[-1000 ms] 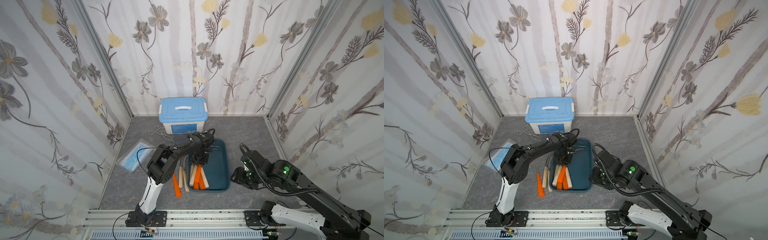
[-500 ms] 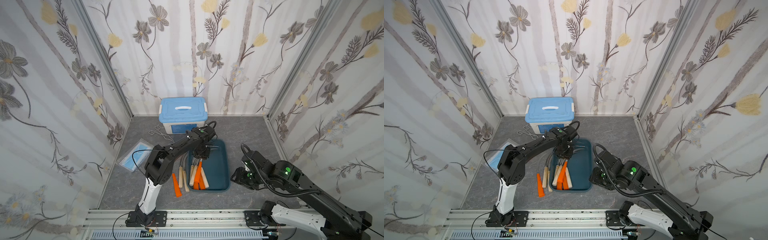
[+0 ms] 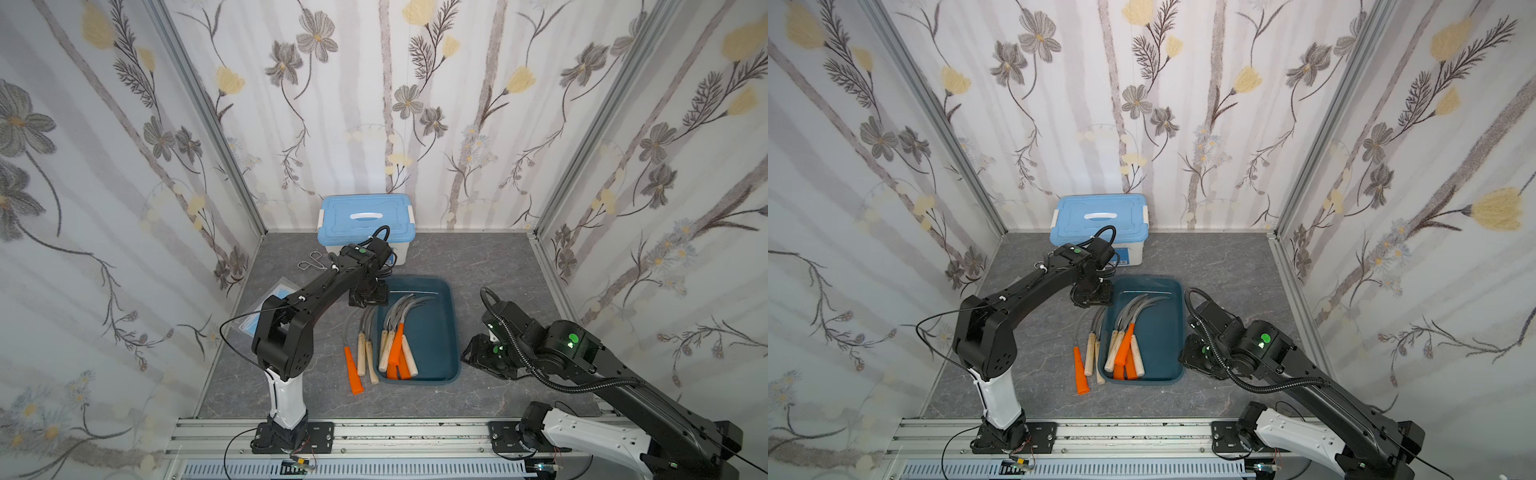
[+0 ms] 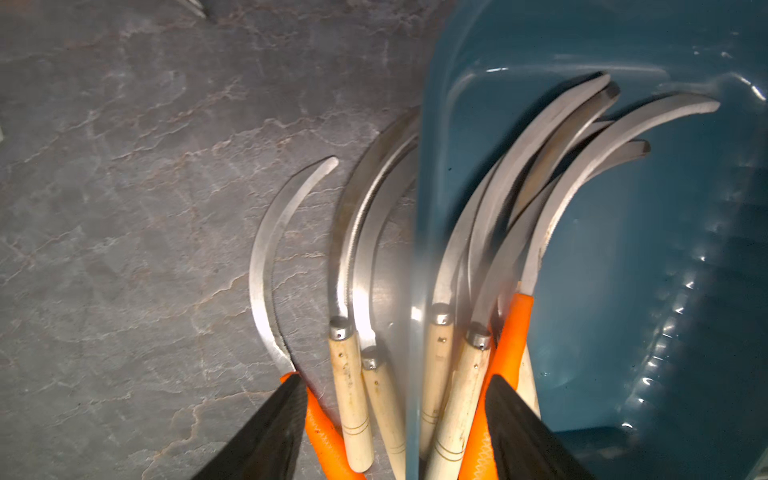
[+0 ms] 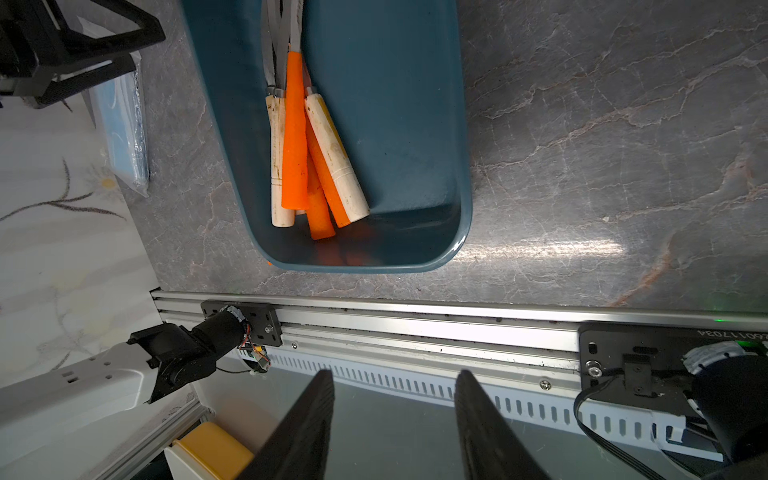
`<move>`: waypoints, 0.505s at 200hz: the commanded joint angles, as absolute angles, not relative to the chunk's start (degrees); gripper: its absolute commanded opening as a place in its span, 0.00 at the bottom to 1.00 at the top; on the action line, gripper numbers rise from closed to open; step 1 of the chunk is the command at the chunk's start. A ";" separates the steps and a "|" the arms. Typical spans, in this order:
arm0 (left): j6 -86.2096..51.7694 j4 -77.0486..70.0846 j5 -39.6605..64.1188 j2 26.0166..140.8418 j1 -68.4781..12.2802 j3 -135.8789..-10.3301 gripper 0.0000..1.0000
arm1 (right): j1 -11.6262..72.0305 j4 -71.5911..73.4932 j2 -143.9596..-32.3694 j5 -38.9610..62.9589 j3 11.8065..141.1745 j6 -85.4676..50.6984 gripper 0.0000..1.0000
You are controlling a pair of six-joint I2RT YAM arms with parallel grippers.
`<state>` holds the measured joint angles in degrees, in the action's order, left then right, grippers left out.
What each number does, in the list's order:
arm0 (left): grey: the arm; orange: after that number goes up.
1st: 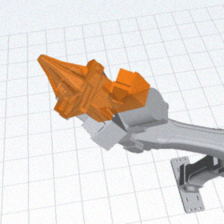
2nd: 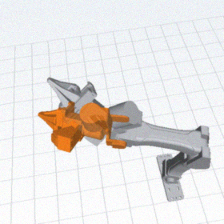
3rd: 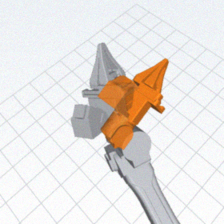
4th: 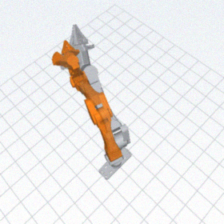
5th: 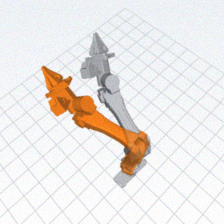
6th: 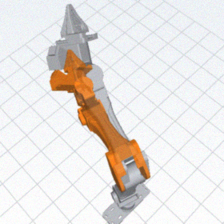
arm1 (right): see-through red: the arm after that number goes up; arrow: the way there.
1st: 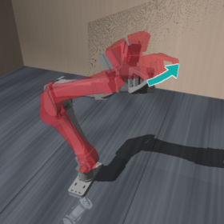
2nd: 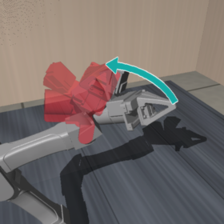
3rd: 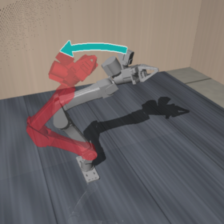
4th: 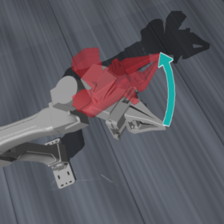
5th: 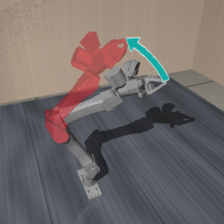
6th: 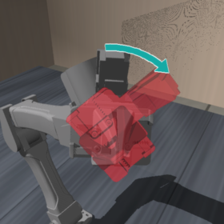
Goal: Put small sickles into storage boxes
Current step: Place the sickle in the storage box.
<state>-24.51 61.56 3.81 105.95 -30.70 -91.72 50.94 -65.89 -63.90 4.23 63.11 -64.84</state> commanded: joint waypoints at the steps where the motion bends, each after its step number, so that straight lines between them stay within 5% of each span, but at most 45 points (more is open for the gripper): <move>1: -25.64 62.49 3.25 103.54 -28.73 -89.62 0.78 | 50.98 -65.82 -64.72 3.42 64.02 -64.25 0.50; 101: -32.41 62.28 7.14 95.38 -18.68 -67.77 0.74 | 50.97 -64.71 -69.07 4.83 65.67 -62.55 0.50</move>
<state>-29.82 61.93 5.26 96.55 -19.42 -70.50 50.94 -65.82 -68.10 4.43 65.14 -63.24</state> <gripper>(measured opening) 0.745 0.496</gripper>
